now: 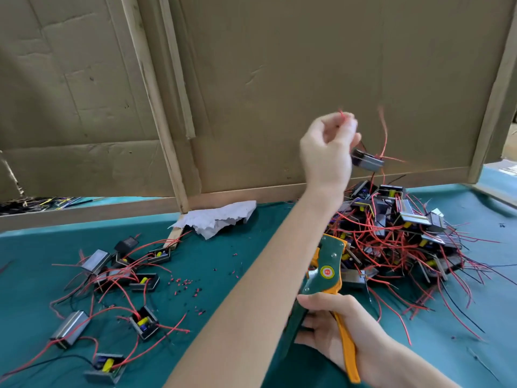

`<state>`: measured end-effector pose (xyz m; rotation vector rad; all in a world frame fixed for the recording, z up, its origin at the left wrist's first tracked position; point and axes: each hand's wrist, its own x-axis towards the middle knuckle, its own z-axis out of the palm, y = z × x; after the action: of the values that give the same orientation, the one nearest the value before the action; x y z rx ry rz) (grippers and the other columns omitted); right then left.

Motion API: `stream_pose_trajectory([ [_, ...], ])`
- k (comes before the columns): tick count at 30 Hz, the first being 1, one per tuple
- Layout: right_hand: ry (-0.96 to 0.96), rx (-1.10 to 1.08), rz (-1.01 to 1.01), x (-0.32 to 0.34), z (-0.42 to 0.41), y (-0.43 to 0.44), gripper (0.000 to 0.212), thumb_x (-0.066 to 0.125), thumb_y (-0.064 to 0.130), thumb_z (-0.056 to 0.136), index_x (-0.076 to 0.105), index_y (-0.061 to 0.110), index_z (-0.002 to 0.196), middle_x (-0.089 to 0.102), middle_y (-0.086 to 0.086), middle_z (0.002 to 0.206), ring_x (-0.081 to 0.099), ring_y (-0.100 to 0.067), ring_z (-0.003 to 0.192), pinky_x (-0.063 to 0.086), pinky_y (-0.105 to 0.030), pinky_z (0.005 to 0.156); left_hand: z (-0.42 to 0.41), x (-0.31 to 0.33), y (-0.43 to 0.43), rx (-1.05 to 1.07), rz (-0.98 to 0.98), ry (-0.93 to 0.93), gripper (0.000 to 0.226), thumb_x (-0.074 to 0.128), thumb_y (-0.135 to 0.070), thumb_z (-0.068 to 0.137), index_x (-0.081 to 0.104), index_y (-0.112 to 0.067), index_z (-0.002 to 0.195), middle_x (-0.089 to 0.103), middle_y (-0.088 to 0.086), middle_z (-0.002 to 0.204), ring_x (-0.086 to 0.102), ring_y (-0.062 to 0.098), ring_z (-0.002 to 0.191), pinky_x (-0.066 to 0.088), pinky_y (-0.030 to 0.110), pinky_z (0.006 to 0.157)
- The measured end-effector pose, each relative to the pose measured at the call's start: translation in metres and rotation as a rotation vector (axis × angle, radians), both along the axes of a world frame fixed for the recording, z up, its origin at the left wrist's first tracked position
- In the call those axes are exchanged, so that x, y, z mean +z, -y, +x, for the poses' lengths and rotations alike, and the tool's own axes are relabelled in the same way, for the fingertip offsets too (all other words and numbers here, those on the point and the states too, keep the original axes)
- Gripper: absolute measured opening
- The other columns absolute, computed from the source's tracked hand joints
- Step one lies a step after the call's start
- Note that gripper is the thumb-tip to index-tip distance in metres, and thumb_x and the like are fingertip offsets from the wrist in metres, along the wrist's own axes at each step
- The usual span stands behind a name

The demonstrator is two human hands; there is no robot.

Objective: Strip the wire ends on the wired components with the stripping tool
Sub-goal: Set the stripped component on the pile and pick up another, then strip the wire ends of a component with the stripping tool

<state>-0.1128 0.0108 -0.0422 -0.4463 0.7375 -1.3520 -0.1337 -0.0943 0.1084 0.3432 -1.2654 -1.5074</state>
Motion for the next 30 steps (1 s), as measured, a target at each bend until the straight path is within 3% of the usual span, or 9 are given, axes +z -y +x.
stream_pose_trajectory([
  [3,-0.005,-0.008,0.0,-0.001,0.001,0.001,0.046,0.083,-0.001,0.042,0.072,-0.005,0.086,0.059,-0.032,0.096,0.065,-0.046,0.077,0.057,-0.053,0.068,-0.012,-0.026,-0.009,-0.141,-0.112,0.376,0.03,0.062,0.002,0.088,0.059,0.0,0.117,0.062,0.011,0.104,0.057,0.017,0.092,0.047,0.03,0.087],
  [6,-0.033,-0.012,-0.01,-0.001,0.002,0.002,0.041,0.079,0.001,0.046,0.071,-0.006,0.085,0.06,-0.033,0.095,0.065,-0.048,0.077,0.057,-0.055,0.068,-0.002,-0.047,-0.014,-0.276,-0.287,0.719,0.055,0.062,-0.006,0.089,0.042,-0.01,0.14,0.047,0.015,0.141,0.049,0.023,0.126,0.04,0.033,0.103],
  [10,-0.01,-0.003,0.008,-0.001,0.002,0.002,0.035,0.077,0.001,0.049,0.069,-0.006,0.082,0.06,-0.028,0.081,0.065,-0.042,0.07,0.057,-0.049,0.065,0.045,-0.066,-0.019,-0.298,-0.439,0.766,0.066,0.062,-0.014,0.09,0.031,-0.032,0.146,0.037,0.012,0.149,0.04,0.022,0.135,0.037,0.026,0.104],
  [14,-0.004,0.001,0.017,-0.001,0.001,0.002,0.021,0.073,0.0,0.057,0.068,-0.003,0.078,0.059,-0.026,0.077,0.064,-0.041,0.07,0.057,-0.049,0.068,0.114,-0.067,-0.003,-0.292,-0.459,0.888,0.066,0.064,-0.023,0.09,0.029,-0.045,0.142,0.046,-0.002,0.141,0.051,0.005,0.121,0.043,0.019,0.101],
  [16,-0.011,0.005,0.011,-0.002,0.0,0.001,0.021,0.073,0.0,0.06,0.067,-0.003,0.08,0.059,-0.026,0.079,0.064,-0.041,0.071,0.057,-0.048,0.069,0.15,-0.058,0.018,-0.217,-0.419,1.05,0.057,0.062,-0.031,0.091,0.033,-0.042,0.139,0.046,-0.007,0.141,0.051,0.002,0.119,0.042,0.019,0.099],
  [19,-0.015,0.021,0.009,-0.003,0.001,0.0,0.026,0.078,0.003,0.055,0.069,-0.001,0.079,0.06,-0.025,0.08,0.064,-0.04,0.073,0.056,-0.048,0.072,0.205,-0.046,0.06,-0.005,-0.394,1.429,0.058,0.057,-0.045,0.091,0.035,-0.033,0.143,0.04,-0.008,0.147,0.046,0.01,0.126,0.035,0.027,0.101],
  [23,-0.014,0.016,0.029,-0.003,0.001,0.0,0.026,0.078,0.002,0.054,0.07,-0.001,0.078,0.06,-0.025,0.082,0.064,-0.04,0.074,0.056,-0.047,0.071,0.262,-0.063,0.112,0.358,-0.129,1.842,0.076,0.052,-0.051,0.092,0.02,-0.015,0.15,0.032,0.015,0.151,0.037,0.033,0.134,0.035,0.037,0.106],
  [26,-0.021,0.012,0.024,-0.001,0.002,0.0,0.026,0.077,0.002,0.054,0.069,-0.002,0.078,0.06,-0.026,0.082,0.064,-0.04,0.073,0.056,-0.048,0.071,0.282,-0.092,0.131,0.438,0.04,1.941,0.081,0.051,-0.053,0.092,0.01,-0.018,0.153,0.025,0.022,0.152,0.03,0.04,0.137,0.032,0.044,0.11],
  [30,-0.038,0.016,0.015,0.001,0.003,-0.002,0.027,0.077,0.002,0.056,0.066,-0.002,0.08,0.059,-0.026,0.081,0.063,-0.041,0.074,0.056,-0.049,0.072,0.285,-0.114,0.138,0.604,0.013,1.921,0.064,0.054,-0.045,0.093,0.027,-0.027,0.147,0.032,0.017,0.144,0.025,0.042,0.131,0.037,0.045,0.099],
])
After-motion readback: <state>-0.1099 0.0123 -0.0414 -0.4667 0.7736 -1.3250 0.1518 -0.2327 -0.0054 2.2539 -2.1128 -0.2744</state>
